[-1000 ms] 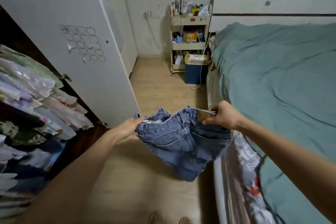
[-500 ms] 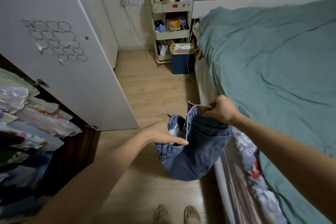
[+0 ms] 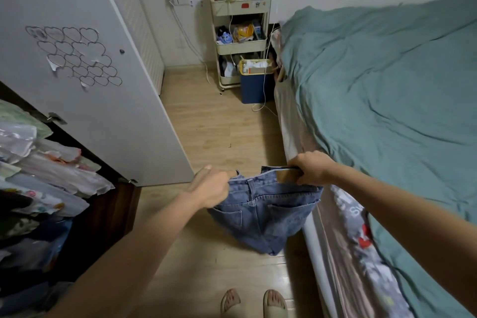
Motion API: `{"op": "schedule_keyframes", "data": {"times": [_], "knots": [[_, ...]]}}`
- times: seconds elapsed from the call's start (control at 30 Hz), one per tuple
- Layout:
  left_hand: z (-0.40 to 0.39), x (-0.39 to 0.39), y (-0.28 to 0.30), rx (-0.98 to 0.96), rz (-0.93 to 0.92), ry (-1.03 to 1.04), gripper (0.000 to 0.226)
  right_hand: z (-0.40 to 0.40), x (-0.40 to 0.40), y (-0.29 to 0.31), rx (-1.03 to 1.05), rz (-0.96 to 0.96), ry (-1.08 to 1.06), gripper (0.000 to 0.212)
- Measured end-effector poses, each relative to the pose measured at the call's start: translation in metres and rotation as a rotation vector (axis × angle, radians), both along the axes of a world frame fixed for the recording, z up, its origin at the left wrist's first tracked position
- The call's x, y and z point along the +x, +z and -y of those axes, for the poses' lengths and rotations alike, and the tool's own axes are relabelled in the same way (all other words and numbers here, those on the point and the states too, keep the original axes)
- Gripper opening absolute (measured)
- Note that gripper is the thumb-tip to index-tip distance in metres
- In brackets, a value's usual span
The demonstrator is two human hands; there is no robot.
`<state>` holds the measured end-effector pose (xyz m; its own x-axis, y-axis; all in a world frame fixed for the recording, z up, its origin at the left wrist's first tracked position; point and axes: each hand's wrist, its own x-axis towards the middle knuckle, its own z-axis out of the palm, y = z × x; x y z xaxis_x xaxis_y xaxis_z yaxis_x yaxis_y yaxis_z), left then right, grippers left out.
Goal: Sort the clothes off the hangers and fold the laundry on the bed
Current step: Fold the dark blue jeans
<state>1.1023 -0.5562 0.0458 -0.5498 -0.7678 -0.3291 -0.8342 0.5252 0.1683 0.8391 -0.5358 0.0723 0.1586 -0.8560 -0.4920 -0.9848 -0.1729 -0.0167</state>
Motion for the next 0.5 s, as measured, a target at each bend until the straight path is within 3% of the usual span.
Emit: {"op": "schedule_keyframes", "data": {"times": [0.07, 0.17, 0.33, 0.37, 0.47, 0.5], "knots": [[-0.006, -0.002, 0.005, -0.144, -0.037, -0.092, 0.029, 0.002, -0.007, -0.004, -0.062, -0.031, -0.001, 0.031], [0.018, -0.004, 0.031, -0.277, -0.032, -0.140, 0.044, 0.021, -0.014, 0.005, -0.217, -0.025, -0.042, 0.038], [0.084, 0.008, 0.083, -0.547, -0.094, -0.089, 0.028, 0.051, -0.006, 0.048, -0.675, 0.289, -0.163, 0.012], [0.076, 0.013, 0.081, -0.477, -0.020, -0.137, 0.029, 0.044, -0.004, 0.044, -0.623, 0.298, -0.115, 0.011], [0.040, 0.022, 0.057, -0.292, 0.354, -0.460, 0.041, -0.001, 0.015, 0.013, 0.033, 0.091, 0.119, 0.018], [0.038, 0.022, 0.054, -0.306, 0.410, -0.483, 0.043, -0.006, 0.015, 0.009, 0.128, 0.056, 0.146, 0.020]]}}
